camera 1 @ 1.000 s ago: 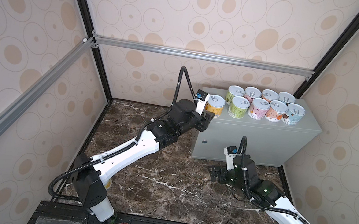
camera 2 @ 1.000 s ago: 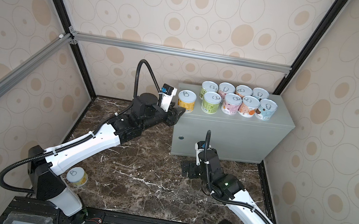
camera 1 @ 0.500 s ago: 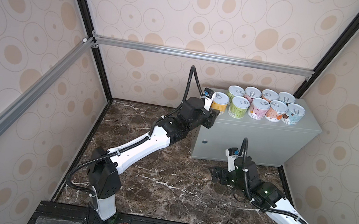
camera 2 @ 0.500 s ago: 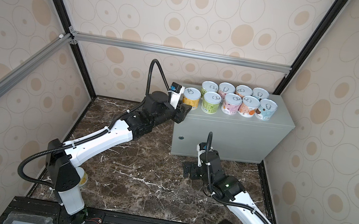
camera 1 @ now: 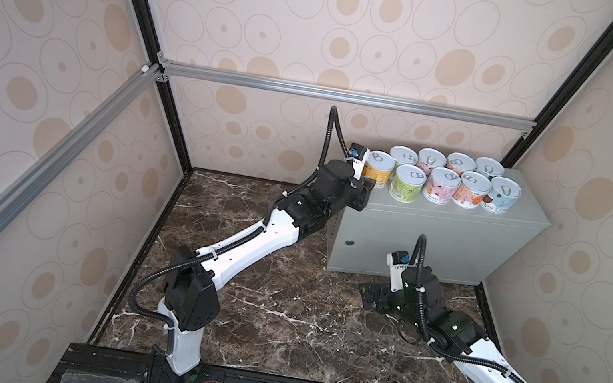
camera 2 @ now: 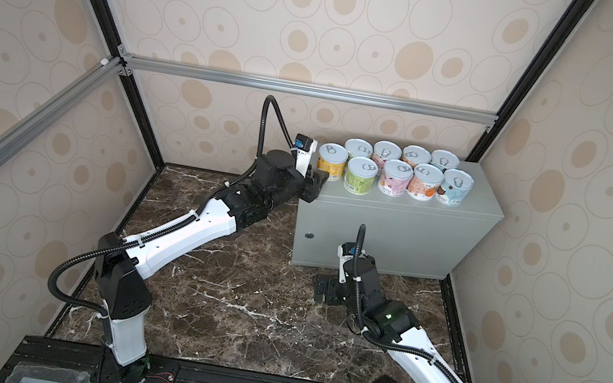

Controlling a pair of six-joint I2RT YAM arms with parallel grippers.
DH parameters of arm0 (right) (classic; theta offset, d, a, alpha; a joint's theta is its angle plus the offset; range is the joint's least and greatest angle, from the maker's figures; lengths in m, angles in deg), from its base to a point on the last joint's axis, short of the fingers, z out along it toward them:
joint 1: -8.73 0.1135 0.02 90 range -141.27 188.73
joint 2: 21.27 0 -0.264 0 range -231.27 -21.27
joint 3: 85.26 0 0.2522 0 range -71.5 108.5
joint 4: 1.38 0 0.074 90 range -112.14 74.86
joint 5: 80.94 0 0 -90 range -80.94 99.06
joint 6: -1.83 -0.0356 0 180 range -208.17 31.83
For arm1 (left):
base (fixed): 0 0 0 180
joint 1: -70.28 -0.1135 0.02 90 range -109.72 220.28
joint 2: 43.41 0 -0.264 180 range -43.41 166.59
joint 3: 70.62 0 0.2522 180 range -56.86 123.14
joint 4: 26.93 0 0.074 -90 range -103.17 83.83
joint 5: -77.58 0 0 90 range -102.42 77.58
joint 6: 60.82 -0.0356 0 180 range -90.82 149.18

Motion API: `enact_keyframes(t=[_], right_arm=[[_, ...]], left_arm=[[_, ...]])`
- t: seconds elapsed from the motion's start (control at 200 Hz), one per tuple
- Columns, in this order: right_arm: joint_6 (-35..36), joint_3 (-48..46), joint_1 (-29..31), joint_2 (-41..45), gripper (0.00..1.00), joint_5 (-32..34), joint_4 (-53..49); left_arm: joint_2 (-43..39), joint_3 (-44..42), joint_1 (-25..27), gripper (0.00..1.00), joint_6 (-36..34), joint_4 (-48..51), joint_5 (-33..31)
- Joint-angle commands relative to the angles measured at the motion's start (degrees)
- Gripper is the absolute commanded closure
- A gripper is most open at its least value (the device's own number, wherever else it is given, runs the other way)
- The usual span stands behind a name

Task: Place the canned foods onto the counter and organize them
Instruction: 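Open the left gripper to release the yellow can on the cabinet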

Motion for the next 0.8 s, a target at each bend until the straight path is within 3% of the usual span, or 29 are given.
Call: enact_keyframes(t=[0.0,0.16,0.365,0.555,0.795], right_arm=[[0.3,-0.7,-0.4,-0.5,0.01,-0.8,0.6],[0.3,-0.7,-0.3,0.0,0.01,-1.2,0.9],[0.4,-0.7,-0.4,0.0,0.01,-1.3,0.8],[0.3,-0.4,-0.4,-0.5,0.01,-1.7,0.9],[0.3,-0.4,-0.4,-0.4,0.01,-1.7,0.6]], left_arm=[[0.4,2.5,-1.0,0.44,1.8,0.5,-2.5],[0.2,2.1,-1.3,0.36,1.9,0.2,-2.4],[-2.6,-2.4,-1.3,0.14,0.7,-3.2,3.6],[-3.0,-3.2,-1.2,0.13,-0.6,-4.6,4.8],[0.2,2.0,-1.2,0.14,-1.1,-2.8,5.6]])
